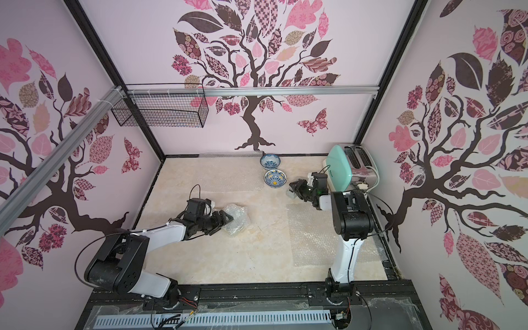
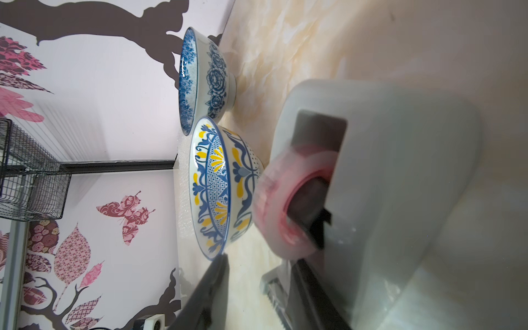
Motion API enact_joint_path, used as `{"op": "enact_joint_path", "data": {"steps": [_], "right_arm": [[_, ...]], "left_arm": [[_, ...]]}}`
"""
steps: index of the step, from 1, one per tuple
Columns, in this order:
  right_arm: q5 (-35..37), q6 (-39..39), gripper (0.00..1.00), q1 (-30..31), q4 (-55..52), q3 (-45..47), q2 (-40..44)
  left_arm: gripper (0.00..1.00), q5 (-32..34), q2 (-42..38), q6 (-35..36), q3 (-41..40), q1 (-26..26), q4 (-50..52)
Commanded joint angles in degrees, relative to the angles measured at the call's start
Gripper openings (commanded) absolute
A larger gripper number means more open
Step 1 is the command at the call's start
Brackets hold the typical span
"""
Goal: Wrap bowls in bubble wrap
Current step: Tear off the tape using the Tape Cutter.
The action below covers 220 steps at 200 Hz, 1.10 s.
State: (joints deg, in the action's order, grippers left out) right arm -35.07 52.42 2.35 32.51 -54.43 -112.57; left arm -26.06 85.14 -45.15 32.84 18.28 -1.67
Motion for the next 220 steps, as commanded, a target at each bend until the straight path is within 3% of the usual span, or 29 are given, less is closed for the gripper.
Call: {"op": "enact_joint_path", "data": {"steps": [1, 61, 220], "right_arm": [[-2.9, 1.4, 0.37, 0.3, 1.3, -0.1, -1.1], [-3.5, 2.1, 0.31, 0.3, 2.3, 0.4, -1.2], [-3.9, 2.9, 0.00, 0.1, 4.5, 1.2, -1.0]], "left_arm": [[0.75, -0.2, 0.8, 0.8, 0.4, 0.1, -0.1], [0.75, -0.2, 0.8, 0.7, 0.3, 0.3, -0.1], [0.75, -0.4, 0.8, 0.7, 0.4, 0.4, 0.1]]}}
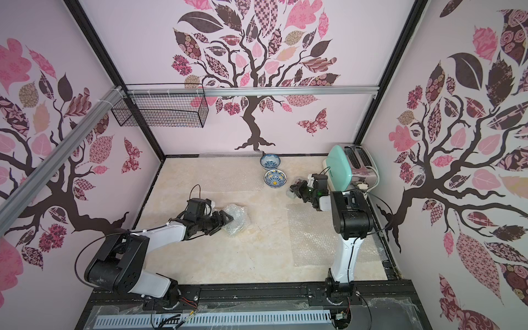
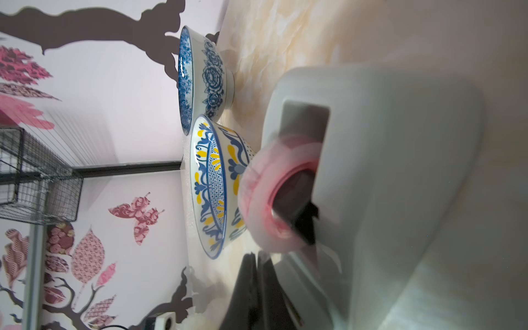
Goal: Wrap bowls in bubble wrap
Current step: Tear off the tape using the Tape Cutter.
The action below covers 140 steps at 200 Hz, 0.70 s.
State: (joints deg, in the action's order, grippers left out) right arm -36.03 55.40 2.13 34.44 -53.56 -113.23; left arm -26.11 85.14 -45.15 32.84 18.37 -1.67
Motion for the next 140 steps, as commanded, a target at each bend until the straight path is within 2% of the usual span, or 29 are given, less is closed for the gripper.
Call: {"op": "enact_joint_path", "data": {"steps": [1, 140], "right_arm": [[-3.0, -0.1, 0.00, 0.4, 2.6, 0.3, -0.3], [-5.6, 6.4, 0.00, 0.7, 8.2, 7.1, 8.9]], "left_arm": [[0.75, -0.3, 0.8, 0.7, 0.3, 0.3, 0.1], [0.75, -0.3, 0.7, 0.8, 0.2, 0.4, 0.0]]}}
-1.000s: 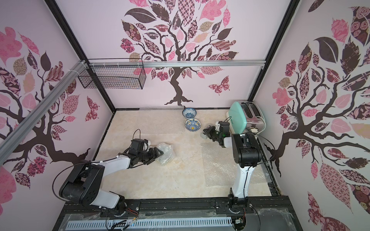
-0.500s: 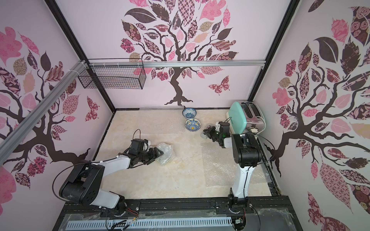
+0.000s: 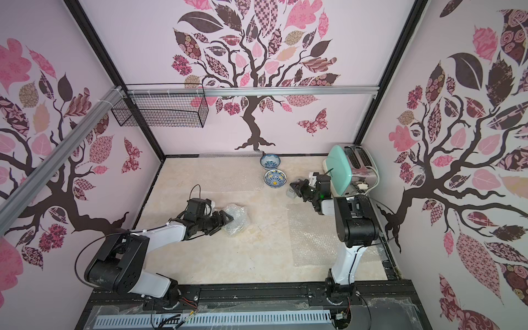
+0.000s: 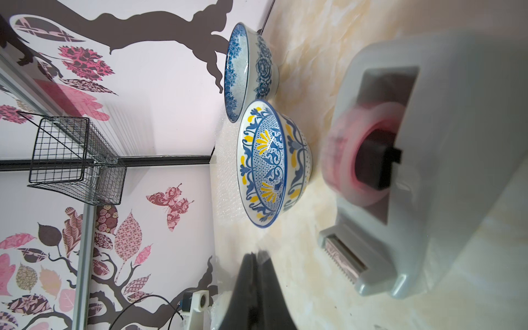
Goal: Wrap bowls in bubble wrap
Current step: Tear off the tape using the Tape Cutter.
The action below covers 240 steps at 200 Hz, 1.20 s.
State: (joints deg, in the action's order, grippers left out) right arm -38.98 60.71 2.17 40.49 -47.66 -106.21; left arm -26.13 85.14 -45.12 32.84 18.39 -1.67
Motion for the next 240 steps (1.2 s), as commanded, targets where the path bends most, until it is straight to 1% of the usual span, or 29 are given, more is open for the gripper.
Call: {"op": "enact_joint_path", "data": {"steps": [1, 37, 109, 206, 240], "right_arm": [[-2.7, 1.0, 0.00, 0.6, 2.1, 1.3, 2.0], [-2.0, 0.1, 0.00, 1.9, 1.4, 2.9, 2.2], [0.0, -1.6, 0.00, 2.7, 0.1, 4.5, -0.7], [3.7, -5.0, 0.00, 2.8, -5.0, 3.1, -5.9], [4.2, -4.8, 0.00, 2.8, -5.3, 2.6, -7.2]], "left_arm": [[0.75, -0.3, 0.7, 0.8, 0.2, 0.3, 0.0], [0.75, -0.3, 0.7, 0.7, 0.2, 0.5, 0.0], [0.75, -0.2, 0.9, 0.6, 0.2, 0.8, -0.3], [0.75, -0.3, 1.2, 0.5, 0.2, 1.1, -0.4], [0.75, -0.5, 1.2, 0.5, 0.3, 1.3, -0.4]]}}
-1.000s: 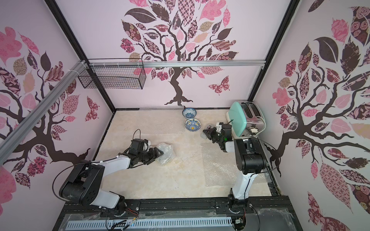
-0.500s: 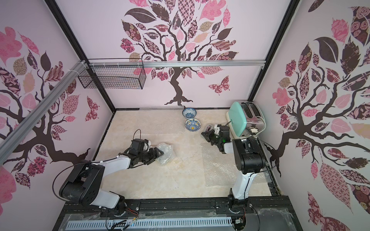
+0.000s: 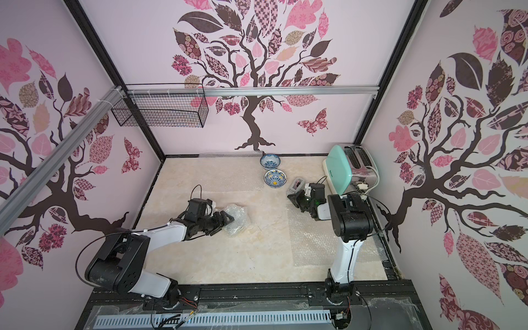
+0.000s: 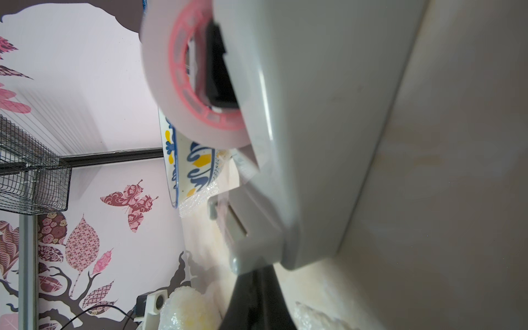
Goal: Wrap bowls in bubble wrap
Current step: Tear off the tape using the Tape Cutter.
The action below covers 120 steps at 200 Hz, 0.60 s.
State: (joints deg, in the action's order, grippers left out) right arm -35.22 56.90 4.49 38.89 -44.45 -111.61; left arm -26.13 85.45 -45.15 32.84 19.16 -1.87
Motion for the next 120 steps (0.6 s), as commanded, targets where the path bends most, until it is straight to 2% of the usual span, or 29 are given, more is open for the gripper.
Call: {"op": "enact_joint_path", "data": {"steps": [1, 120], "right_arm": [[0.4, -1.1, 0.00, 0.4, -3.7, -0.6, -1.8], [4.7, 0.9, 0.00, 0.8, -9.2, -0.4, -3.7]], "left_arm": [[0.75, -0.5, 0.9, 0.5, 0.3, 0.5, -0.2], [0.75, -0.1, 0.9, 0.6, 0.7, 1.1, 0.1]]}}
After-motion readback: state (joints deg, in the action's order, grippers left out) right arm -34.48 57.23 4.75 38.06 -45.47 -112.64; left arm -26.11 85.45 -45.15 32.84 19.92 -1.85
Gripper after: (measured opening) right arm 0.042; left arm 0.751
